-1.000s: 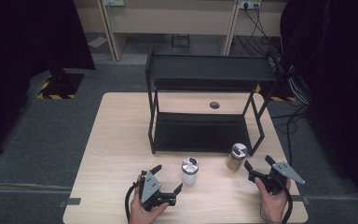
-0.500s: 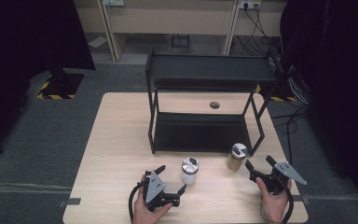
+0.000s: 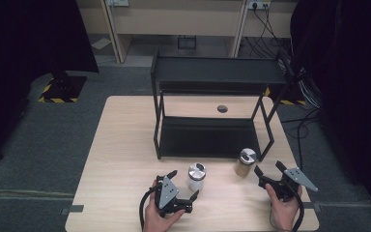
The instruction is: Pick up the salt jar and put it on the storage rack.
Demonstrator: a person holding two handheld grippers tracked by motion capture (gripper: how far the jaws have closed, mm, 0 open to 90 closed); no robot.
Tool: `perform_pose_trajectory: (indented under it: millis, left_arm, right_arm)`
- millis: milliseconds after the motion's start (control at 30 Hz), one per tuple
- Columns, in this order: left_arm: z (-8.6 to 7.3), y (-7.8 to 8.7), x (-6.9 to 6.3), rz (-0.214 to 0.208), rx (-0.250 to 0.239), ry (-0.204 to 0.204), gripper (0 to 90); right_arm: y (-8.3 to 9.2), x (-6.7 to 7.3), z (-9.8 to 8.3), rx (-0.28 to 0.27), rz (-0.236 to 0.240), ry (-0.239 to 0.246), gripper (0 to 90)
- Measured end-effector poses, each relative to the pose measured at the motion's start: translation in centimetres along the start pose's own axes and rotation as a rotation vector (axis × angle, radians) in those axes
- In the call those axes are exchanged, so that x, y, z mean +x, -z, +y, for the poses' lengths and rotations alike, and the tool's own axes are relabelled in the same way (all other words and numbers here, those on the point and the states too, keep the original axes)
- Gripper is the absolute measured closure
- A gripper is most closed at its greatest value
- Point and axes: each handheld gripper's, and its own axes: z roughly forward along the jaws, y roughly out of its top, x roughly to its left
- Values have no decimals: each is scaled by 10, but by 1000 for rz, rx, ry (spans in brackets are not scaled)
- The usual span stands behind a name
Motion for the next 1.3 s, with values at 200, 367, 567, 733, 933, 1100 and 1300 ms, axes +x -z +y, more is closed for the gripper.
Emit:
perform_pose_trajectory:
  millis: [200,367,567,733,933,1100,1300]
  left_arm:
    - [2,-6,-3,1,6,-1,2]
    - [4,-11,-4,-2,9,0,2]
    - [9,-19,-6,-4,24,-3,12]
    - [11,-24,-8,-3,30,-5,47]
    - [18,-31,-9,0,64,2,167]
    - [20,-34,-7,-1,76,13,301]
    - [19,-34,-7,-3,70,17,303]
  right_arm:
    - [0,0,0,-1,-1,1,33]
    - [0,0,-1,-3,-1,0,33]
    - [1,0,-1,-3,0,-3,33]
    - [1,0,-1,-3,-1,-3,33]
    - [2,0,-1,-4,-1,-2,33]
    - [2,0,-1,-5,-1,-4,33]
    - [2,0,-1,-6,-2,-4,33]
